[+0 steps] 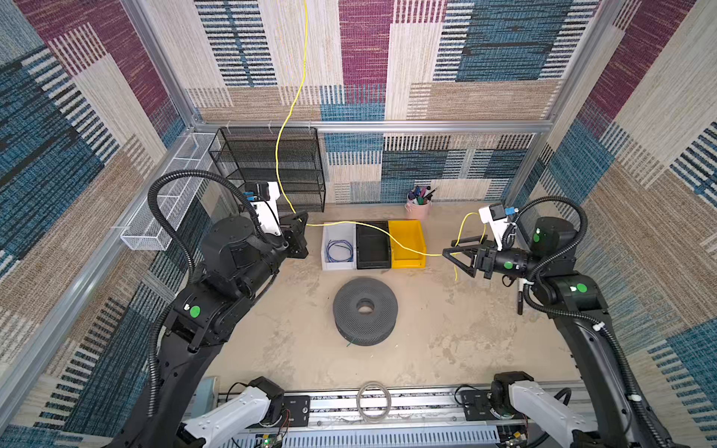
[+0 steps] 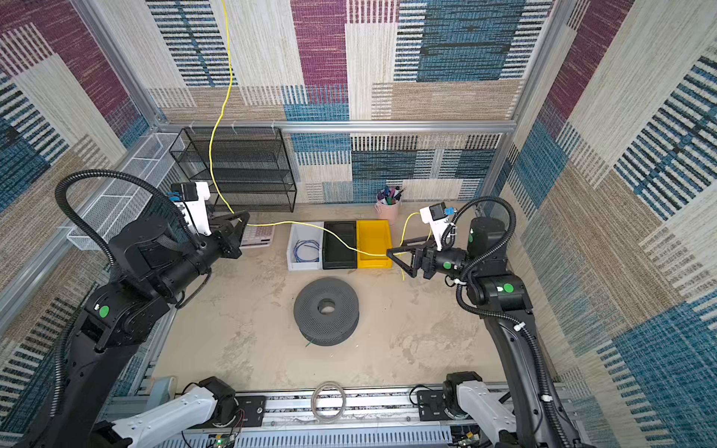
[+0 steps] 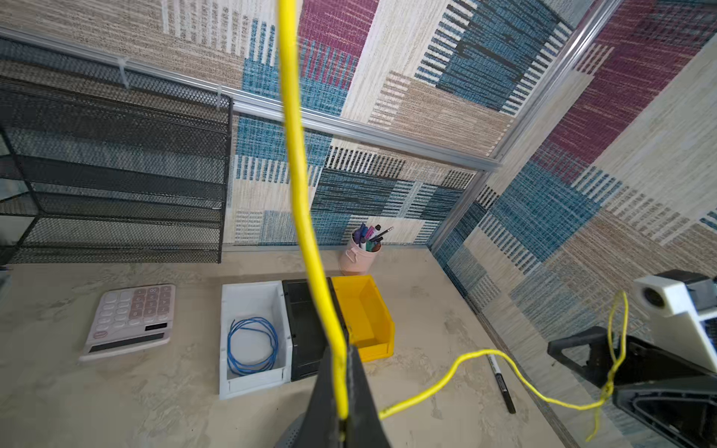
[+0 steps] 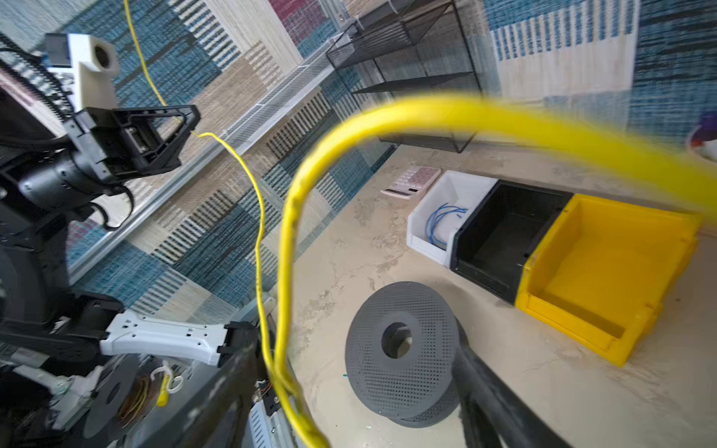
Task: Wrap the cables
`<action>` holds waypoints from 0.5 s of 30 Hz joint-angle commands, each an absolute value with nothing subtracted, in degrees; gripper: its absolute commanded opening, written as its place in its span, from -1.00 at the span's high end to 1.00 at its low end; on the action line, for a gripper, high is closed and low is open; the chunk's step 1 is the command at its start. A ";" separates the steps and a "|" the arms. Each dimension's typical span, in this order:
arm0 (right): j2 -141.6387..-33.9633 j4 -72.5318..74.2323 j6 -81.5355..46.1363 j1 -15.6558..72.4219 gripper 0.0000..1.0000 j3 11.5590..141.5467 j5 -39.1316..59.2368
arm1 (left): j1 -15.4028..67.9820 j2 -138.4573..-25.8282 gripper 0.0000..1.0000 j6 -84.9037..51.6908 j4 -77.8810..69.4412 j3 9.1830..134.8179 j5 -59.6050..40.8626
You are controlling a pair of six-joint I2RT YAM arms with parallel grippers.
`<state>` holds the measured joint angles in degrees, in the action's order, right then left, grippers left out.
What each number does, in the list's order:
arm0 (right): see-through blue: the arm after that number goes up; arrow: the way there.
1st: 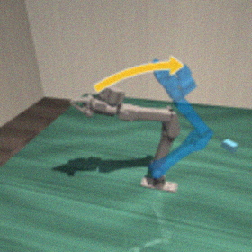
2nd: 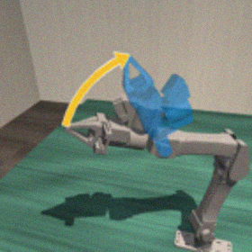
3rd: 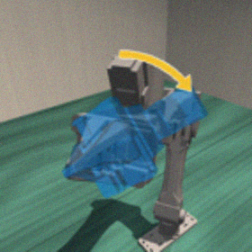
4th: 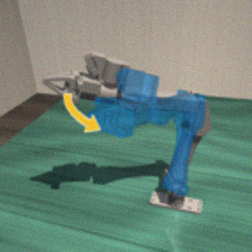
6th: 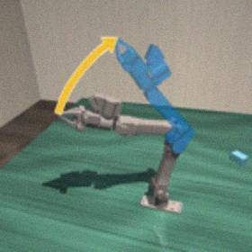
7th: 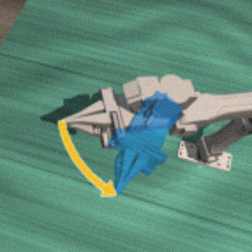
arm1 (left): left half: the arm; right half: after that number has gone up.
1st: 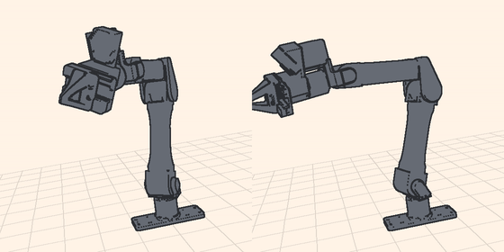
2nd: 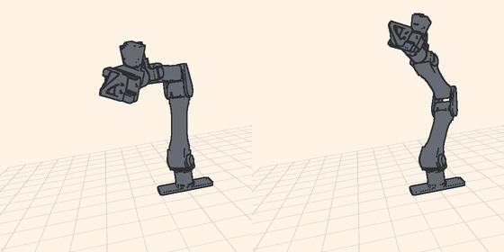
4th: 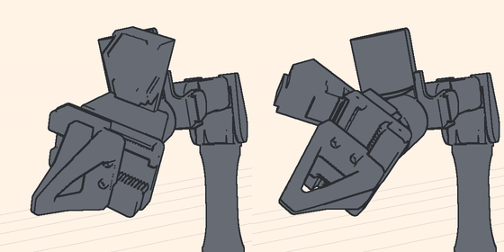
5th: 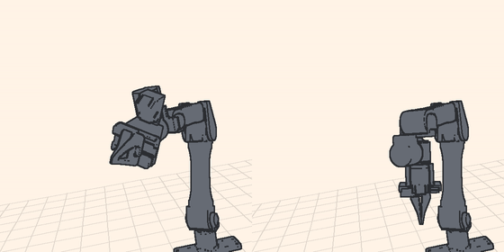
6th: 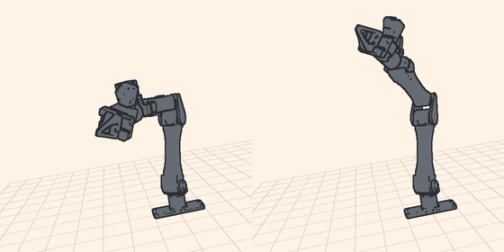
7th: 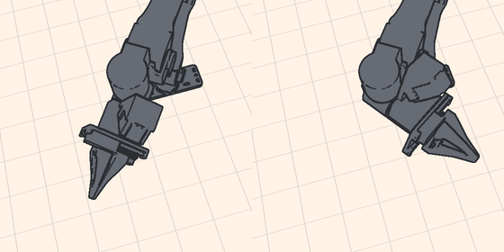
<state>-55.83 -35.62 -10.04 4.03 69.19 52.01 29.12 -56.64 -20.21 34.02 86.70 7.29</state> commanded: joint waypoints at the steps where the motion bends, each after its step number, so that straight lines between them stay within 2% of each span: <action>1: -56.21 -45.21 -3.77 4.04 -0.66 70.79 40.76 | 29.09 -56.38 1.00 -20.02 36.47 87.87 14.48; 4: -54.58 -45.01 -4.25 4.04 -0.66 68.49 34.41 | 29.09 -56.29 1.00 -20.70 37.78 89.03 19.22; 7: -51.66 -42.78 -4.41 4.03 -0.69 65.53 28.80 | 29.09 -55.65 1.00 -20.85 35.74 88.68 19.10; 9: -50.83 -40.03 -6.03 4.03 -0.69 64.25 33.45 | 29.09 -56.19 1.00 -20.66 35.28 89.37 16.91; 15: -50.73 -24.41 -18.11 4.20 -0.64 57.82 55.80 | 29.09 -58.53 1.00 -20.37 35.05 91.49 9.94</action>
<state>-50.65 -34.74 -10.76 4.01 59.16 45.08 29.06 -58.17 -20.62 36.53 90.80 13.50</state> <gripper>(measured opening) 0.823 0.050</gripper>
